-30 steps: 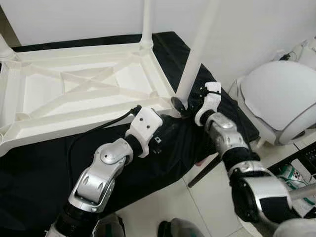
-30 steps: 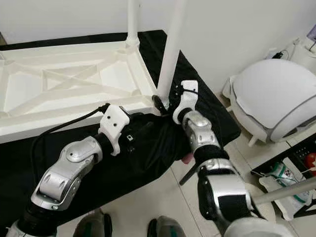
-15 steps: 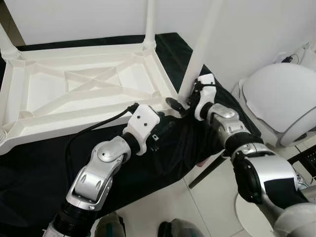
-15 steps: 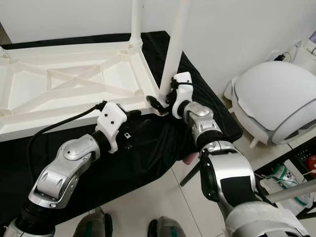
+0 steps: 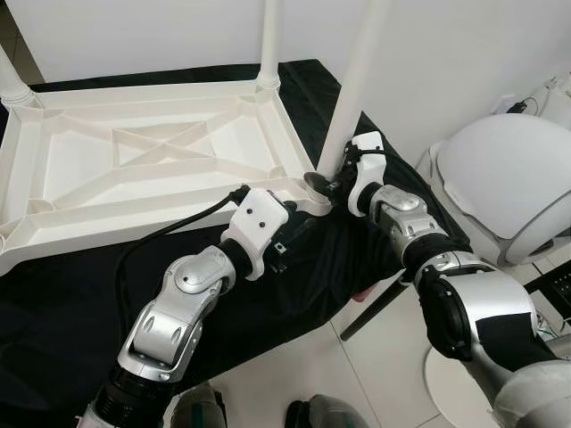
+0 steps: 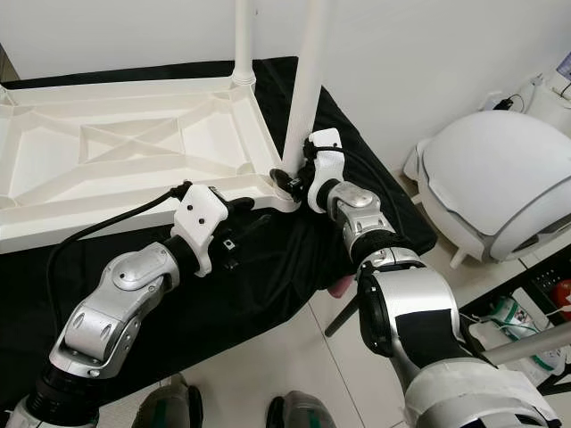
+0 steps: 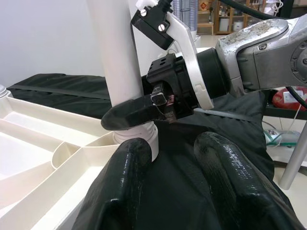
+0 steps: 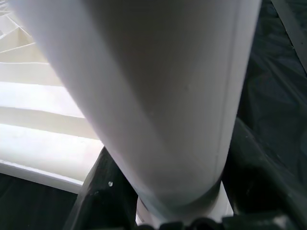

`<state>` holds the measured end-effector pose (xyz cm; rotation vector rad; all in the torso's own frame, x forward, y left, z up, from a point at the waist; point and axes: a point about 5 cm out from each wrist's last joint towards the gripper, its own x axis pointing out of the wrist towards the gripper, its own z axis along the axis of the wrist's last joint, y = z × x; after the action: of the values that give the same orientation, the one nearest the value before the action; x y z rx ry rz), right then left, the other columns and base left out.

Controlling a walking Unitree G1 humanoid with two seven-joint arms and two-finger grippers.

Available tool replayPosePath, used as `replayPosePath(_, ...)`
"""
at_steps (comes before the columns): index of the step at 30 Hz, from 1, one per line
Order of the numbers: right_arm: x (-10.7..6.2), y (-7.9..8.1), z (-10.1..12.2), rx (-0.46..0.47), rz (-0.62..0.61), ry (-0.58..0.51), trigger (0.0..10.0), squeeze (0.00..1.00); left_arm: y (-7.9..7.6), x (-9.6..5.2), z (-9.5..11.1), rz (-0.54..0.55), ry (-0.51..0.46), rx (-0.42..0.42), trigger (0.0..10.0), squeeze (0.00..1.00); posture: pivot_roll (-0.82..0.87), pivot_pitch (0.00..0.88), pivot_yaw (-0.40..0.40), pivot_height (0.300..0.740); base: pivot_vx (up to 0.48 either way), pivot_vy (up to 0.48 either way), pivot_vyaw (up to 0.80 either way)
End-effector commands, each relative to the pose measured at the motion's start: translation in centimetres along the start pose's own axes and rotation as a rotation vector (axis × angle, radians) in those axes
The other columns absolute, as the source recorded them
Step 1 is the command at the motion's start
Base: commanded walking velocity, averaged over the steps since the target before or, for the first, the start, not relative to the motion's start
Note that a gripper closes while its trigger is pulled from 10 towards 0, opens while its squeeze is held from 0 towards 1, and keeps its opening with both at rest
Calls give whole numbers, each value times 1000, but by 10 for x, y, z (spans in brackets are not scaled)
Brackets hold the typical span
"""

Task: Building children table

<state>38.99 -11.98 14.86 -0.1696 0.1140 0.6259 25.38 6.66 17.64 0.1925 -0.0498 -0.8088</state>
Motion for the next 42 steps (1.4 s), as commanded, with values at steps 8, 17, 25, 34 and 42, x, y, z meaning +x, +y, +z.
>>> replayPosePath(8, -15, -18, -17, 89, -160, 1, 0, 0, -4, 0, -1, 8, 6, -7, 10000, 0, 44, 0, -85, 740, 0, 0, 0)
replayPosePath(17, -28, -42, -18, 209, -518, -61, 0, 0, -9, 3, -2, -26, 6, -13, 10000, 0, 19, 0, -73, 740, 0, 0, 0)
replayPosePath(25, -18, -28, -16, 263, -724, -83, 0, 0, -10, 5, -3, -39, 5, -16, 10000, 0, 9, 0, -71, 740, 0, 0, 0)
replayPosePath(34, 6, 10, -9, 276, -638, -98, 2824, 0, -10, 5, -3, -35, 4, -16, 10000, 0, 17, 0, -80, 740, 0, 0, 0)
replayPosePath(42, -5, -6, -10, 273, -686, -111, 10000, 1000, -9, 5, -3, -22, 6, -17, 10000, 0, 19, 0, -84, 740, 0, 0, 0)
